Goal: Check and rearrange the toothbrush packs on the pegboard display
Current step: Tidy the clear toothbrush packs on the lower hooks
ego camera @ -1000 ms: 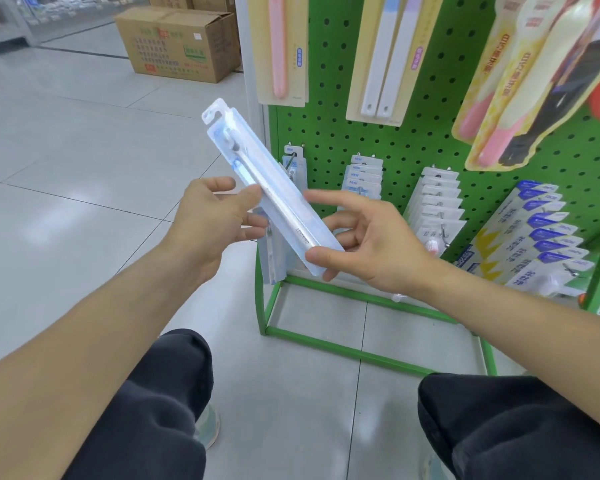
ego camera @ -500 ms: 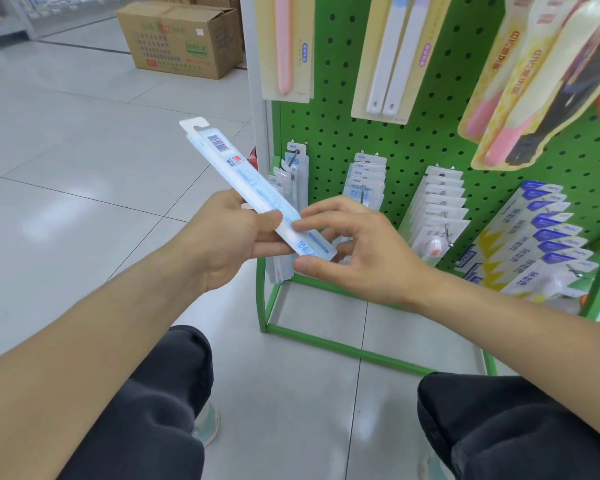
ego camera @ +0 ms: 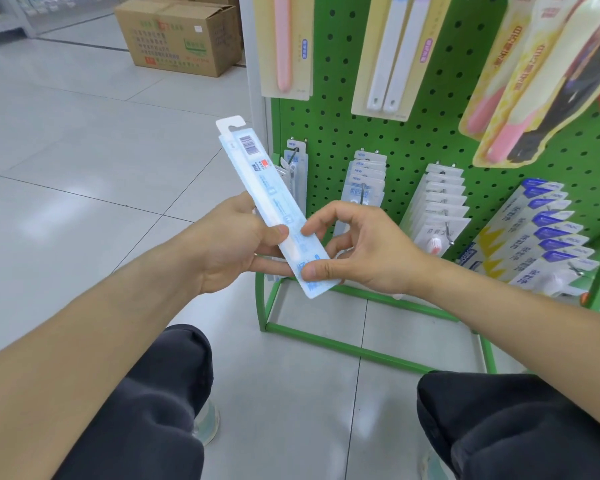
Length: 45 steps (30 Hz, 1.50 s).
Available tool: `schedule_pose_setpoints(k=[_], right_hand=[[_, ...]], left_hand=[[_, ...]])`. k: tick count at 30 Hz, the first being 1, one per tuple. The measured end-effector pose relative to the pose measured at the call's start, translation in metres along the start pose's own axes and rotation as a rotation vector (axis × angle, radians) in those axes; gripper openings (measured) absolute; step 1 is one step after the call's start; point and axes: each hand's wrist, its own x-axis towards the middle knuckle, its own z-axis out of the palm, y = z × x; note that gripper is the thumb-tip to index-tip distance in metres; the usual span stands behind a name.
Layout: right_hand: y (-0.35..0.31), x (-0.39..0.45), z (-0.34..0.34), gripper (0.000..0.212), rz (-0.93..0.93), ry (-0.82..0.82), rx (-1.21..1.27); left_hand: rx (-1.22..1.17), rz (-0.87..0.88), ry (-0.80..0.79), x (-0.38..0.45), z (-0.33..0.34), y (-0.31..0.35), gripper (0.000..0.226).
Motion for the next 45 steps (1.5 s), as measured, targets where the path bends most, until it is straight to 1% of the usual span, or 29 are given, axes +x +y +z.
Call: schedule_pose_setpoints(k=[5,9,13,15,17,18,21,22,24,26,27,28,29,31,33,34,35,37,39,42,44,45], right_hand=[[0.001,0.003,-0.004,0.048,0.050,0.113,-0.014],[0.000,0.007,-0.010,0.051,0.042,0.258,0.047],[-0.001,0.010,-0.020,0.053,0.098,0.391,0.098],[-0.001,0.011,-0.024,0.050,0.092,0.427,0.108],[-0.001,0.011,-0.027,0.040,0.055,0.433,0.082],[-0.001,0.011,-0.028,0.034,0.037,0.429,0.054],[-0.002,0.009,-0.030,0.019,0.011,0.424,-0.033],[-0.002,0.009,-0.030,0.016,0.010,0.425,-0.045],[-0.002,0.009,-0.030,0.018,0.024,0.434,-0.043],[-0.002,0.009,-0.028,0.024,0.052,0.440,-0.035],[-0.002,0.009,-0.027,0.024,0.064,0.433,-0.027],[-0.002,0.009,-0.025,0.022,0.073,0.420,-0.009],[-0.003,0.009,-0.023,0.018,0.083,0.404,0.023],[-0.004,0.008,-0.019,0.013,0.097,0.361,0.120],[-0.007,0.007,-0.015,0.019,0.094,0.282,0.201],[-0.007,0.007,-0.014,0.023,0.092,0.224,0.223],[-0.007,0.007,-0.013,0.026,0.096,0.164,0.236],[-0.006,0.007,-0.014,0.029,0.104,0.068,0.231],[-0.005,0.011,-0.016,0.023,0.091,0.051,0.144],[-0.005,0.018,-0.013,0.013,0.053,0.119,-0.080],[-0.006,0.025,-0.007,0.010,0.044,0.169,-0.138],[-0.005,0.029,-0.003,0.009,0.043,0.194,-0.138]], left_hand=[[0.171,-0.078,-0.235,-0.006,0.003,-0.005,0.038],[0.312,-0.160,-0.419,-0.007,0.006,-0.013,0.047],[0.411,-0.207,-0.514,-0.005,0.006,-0.019,0.046],[0.464,-0.210,-0.554,-0.004,0.004,-0.020,0.047],[0.543,-0.199,-0.535,-0.002,0.003,-0.022,0.047],[0.604,-0.183,-0.496,0.000,0.003,-0.024,0.046],[0.914,-0.095,-0.292,0.008,-0.001,-0.029,0.028],[0.984,-0.089,-0.232,0.011,-0.002,-0.029,0.030],[1.009,-0.081,-0.152,0.012,-0.001,-0.027,0.043],[1.015,-0.053,-0.122,0.012,0.003,-0.025,0.063],[1.021,-0.045,-0.113,0.013,0.004,-0.025,0.072],[1.031,-0.050,-0.109,0.014,0.004,-0.026,0.076],[1.049,-0.055,-0.107,0.015,0.004,-0.027,0.074],[1.116,-0.062,-0.132,0.020,0.001,-0.031,0.052],[1.196,-0.053,-0.181,0.024,-0.005,-0.034,0.026],[1.224,-0.046,-0.192,0.025,-0.008,-0.034,0.016],[1.236,-0.047,-0.196,0.026,-0.010,-0.034,0.015],[1.196,-0.055,-0.194,0.029,-0.019,-0.032,0.027],[1.053,-0.040,-0.192,0.030,-0.029,-0.031,0.030],[0.810,-0.047,-0.182,0.029,-0.039,-0.031,0.037],[0.697,-0.053,-0.160,0.028,-0.041,-0.033,0.040],[0.646,-0.046,-0.137,0.029,-0.041,-0.034,0.037]])
